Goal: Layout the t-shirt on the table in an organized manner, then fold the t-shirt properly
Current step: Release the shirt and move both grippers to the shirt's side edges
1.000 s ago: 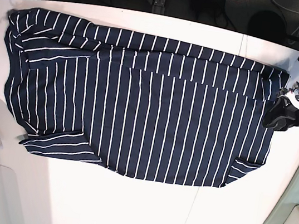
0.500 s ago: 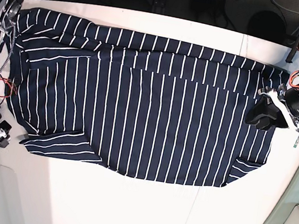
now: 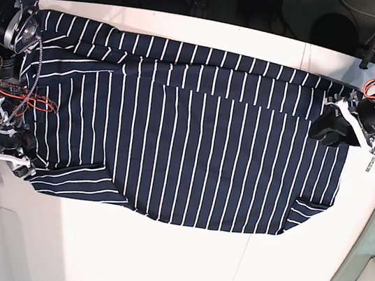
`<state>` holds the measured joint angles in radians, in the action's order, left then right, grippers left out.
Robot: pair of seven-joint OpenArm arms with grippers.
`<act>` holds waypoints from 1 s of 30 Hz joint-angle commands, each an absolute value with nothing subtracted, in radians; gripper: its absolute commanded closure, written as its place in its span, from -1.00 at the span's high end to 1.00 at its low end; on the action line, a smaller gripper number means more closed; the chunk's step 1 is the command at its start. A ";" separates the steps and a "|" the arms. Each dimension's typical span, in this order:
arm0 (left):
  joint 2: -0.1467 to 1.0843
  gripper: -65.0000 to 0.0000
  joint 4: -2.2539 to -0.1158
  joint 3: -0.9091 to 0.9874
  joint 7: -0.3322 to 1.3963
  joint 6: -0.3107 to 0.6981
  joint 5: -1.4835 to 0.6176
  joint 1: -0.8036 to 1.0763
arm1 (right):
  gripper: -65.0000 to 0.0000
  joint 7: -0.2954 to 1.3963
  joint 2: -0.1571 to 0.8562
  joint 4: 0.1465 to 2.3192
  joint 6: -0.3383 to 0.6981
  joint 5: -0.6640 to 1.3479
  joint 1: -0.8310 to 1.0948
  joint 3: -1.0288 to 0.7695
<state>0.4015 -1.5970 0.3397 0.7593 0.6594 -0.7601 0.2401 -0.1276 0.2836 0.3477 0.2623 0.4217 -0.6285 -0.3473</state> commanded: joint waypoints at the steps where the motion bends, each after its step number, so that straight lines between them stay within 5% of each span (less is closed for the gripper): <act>1: 0.418 -0.07 -1.615 0.345 0.737 0.665 -0.781 0.233 | -0.15 -0.150 0.296 0.364 0.273 0.426 -0.656 -0.348; 30: 0.410 -0.07 -1.615 0.345 0.734 0.666 -0.807 0.233 | -0.15 -0.131 0.263 0.362 0.284 0.339 -0.653 -0.348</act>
<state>0.3962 -1.5970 0.3397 0.7551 0.6594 -0.7864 0.2405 -0.1146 0.2520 0.3473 0.2684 0.3386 -0.6258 -0.3473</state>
